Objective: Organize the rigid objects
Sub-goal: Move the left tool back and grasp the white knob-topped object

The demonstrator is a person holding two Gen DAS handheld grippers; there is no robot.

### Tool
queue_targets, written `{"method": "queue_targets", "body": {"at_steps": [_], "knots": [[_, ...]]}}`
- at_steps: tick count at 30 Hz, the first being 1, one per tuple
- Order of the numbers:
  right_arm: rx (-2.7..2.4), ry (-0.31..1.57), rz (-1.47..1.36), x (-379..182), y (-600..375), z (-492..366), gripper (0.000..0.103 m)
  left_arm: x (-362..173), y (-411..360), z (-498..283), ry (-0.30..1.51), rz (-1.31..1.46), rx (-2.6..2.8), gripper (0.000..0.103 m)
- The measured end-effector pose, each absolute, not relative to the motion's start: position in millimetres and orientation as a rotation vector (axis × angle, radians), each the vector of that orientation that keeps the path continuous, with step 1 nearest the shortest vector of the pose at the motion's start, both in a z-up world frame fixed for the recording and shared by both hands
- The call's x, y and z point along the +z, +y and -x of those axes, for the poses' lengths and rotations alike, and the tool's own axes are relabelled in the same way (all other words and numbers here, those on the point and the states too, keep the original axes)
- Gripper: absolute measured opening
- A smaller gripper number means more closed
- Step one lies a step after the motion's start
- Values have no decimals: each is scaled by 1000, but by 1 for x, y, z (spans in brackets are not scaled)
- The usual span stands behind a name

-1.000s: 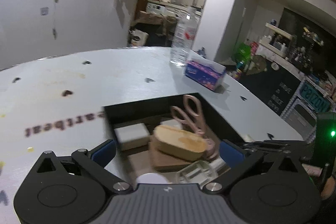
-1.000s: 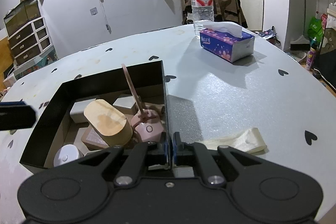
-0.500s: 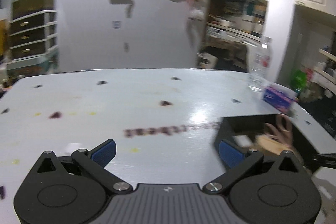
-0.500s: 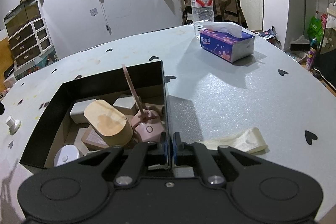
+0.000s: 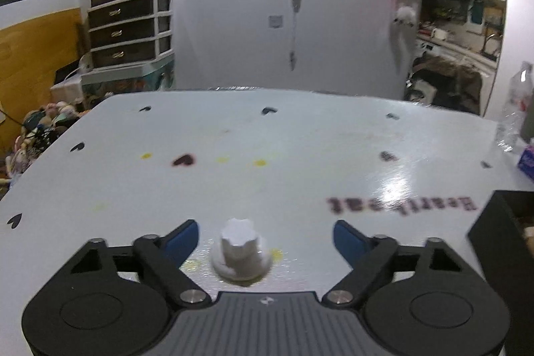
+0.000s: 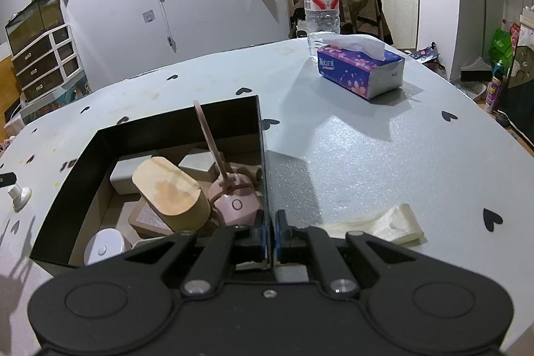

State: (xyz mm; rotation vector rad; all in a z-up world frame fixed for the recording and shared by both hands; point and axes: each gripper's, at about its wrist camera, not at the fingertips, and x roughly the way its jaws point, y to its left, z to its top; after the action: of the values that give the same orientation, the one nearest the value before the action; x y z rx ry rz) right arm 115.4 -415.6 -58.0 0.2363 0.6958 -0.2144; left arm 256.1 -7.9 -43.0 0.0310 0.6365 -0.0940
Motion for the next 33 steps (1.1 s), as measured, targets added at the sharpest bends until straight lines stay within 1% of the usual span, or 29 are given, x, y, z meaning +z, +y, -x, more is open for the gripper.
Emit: {"method": "queue_targets", "body": {"at_steps": [1,3,4,6,10,12,17,23,33], "knots": [[-214,696,-236,-58,-416,-115,6,-45,-7,-258,645,-34,-90,76],[-215,695,-237,-58,-416,-115,6,-50,-5,-263,663,-42,-82,65],[-215,696,-239,-58,-416,-115,6,-52,-4,-264,667,-46,-77,63],[-217,697,-240,-59,-416,-115,6,-55,-3,-268,668,-53,-69,55],[-223,699,-239,-59,-416,-116,6,-60,-1,-273,675,-69,-55,45],[-226,699,-238,-59,-416,-116,6,-63,1,-276,685,-73,-50,31],[-229,700,-236,-59,-415,-116,6,-61,1,-272,685,-79,-69,31],[-225,701,-234,-59,-415,-116,6,-45,-8,-258,657,-72,-124,31],[-221,701,-229,-58,-414,-116,6,-8,-73,-213,607,-79,-435,31]]}}
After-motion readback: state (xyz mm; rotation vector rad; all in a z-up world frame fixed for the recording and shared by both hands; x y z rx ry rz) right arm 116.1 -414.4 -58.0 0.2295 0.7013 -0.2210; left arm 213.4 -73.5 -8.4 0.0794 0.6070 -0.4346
